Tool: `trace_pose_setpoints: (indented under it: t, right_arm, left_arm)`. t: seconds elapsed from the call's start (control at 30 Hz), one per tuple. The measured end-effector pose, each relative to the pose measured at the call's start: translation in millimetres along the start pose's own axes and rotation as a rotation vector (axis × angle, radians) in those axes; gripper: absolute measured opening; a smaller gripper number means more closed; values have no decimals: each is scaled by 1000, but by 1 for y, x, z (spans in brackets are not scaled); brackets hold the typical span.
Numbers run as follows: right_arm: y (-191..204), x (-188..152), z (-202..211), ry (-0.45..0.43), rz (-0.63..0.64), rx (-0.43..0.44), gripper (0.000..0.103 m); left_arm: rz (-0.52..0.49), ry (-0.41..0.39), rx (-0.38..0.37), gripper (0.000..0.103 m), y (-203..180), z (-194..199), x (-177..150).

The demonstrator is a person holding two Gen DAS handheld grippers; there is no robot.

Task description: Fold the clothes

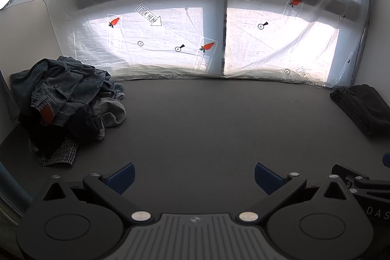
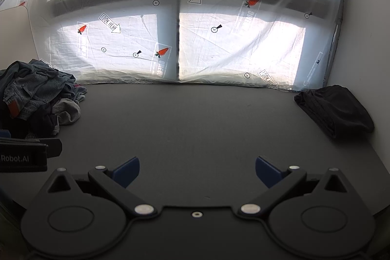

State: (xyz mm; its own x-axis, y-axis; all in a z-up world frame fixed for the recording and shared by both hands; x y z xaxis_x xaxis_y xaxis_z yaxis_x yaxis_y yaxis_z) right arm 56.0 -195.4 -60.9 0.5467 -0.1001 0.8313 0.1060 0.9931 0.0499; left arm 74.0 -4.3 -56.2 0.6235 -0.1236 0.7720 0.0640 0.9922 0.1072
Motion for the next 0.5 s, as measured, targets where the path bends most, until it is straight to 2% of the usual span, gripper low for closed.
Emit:
trace_pose_setpoints:
  t: [0.5]
  right_arm:
    - [-11, 7, -4, -5, 7, 11, 103]
  left_arm:
    - [16, -2, 23, 103, -5, -1, 3]
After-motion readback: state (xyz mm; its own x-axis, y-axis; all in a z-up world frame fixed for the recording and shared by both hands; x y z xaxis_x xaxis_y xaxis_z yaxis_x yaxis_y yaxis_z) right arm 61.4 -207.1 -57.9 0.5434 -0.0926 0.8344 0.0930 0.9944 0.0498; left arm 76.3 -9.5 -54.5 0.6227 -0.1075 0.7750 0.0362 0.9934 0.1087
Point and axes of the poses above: each gripper's, at about its wrist camera, not at the fingertips, and z roughly against the way its jaws point, y to its left, x to its top, the point moved 9 cm from there along -z, roughly the way its jaws point, and after that the axes turned 5 degrees about -z, right-handed, at the moved point
